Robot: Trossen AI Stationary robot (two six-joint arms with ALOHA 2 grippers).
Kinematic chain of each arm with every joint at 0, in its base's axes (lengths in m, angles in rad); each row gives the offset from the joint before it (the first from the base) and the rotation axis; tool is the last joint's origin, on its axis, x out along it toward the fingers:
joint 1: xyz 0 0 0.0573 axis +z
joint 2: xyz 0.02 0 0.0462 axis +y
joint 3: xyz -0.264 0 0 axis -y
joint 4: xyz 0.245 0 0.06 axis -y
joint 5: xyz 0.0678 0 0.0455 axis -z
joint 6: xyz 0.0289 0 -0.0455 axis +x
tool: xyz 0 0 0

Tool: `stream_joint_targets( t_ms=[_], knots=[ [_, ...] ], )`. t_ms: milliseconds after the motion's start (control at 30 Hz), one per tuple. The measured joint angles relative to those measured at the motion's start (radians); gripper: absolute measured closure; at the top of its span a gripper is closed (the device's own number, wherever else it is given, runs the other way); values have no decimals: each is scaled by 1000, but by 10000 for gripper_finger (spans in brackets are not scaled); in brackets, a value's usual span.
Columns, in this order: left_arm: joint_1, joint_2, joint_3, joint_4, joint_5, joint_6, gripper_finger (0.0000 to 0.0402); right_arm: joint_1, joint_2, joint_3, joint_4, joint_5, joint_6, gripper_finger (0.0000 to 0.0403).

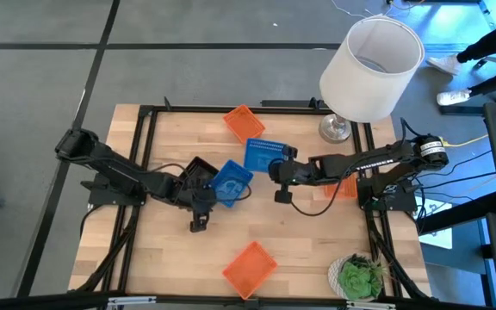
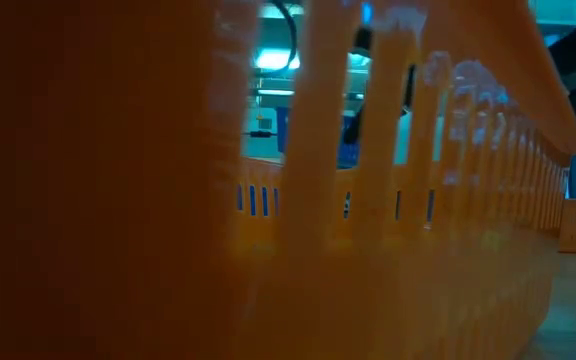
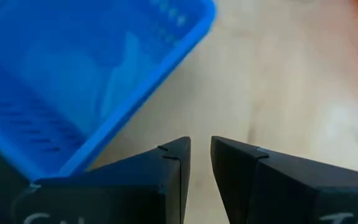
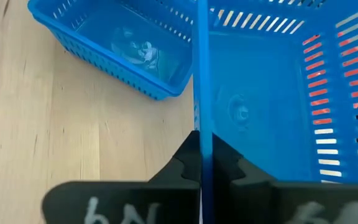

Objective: Stack baskets by color
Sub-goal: Stack the right blue bin on the left blue bin

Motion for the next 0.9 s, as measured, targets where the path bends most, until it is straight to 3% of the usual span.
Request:
stream_joint_targets(
  t_ms=[167, 533, 700, 900],
  knots=[
    [4, 0, -10, 16, -127, 68, 346, 0, 0, 0, 0, -1, 2, 403],
    [88, 0, -10, 134, -135, 286, 346, 0, 0, 0, 1, -5, -33, 403],
    [71, -23, -10, 124, -85, 284, 346, -1, 0, 0, 4, -108, -202, 403],
    [11, -97, -10, 61, -77, 260, 346, -3, 0, 0, 12, -131, -533, 403]
  ],
)
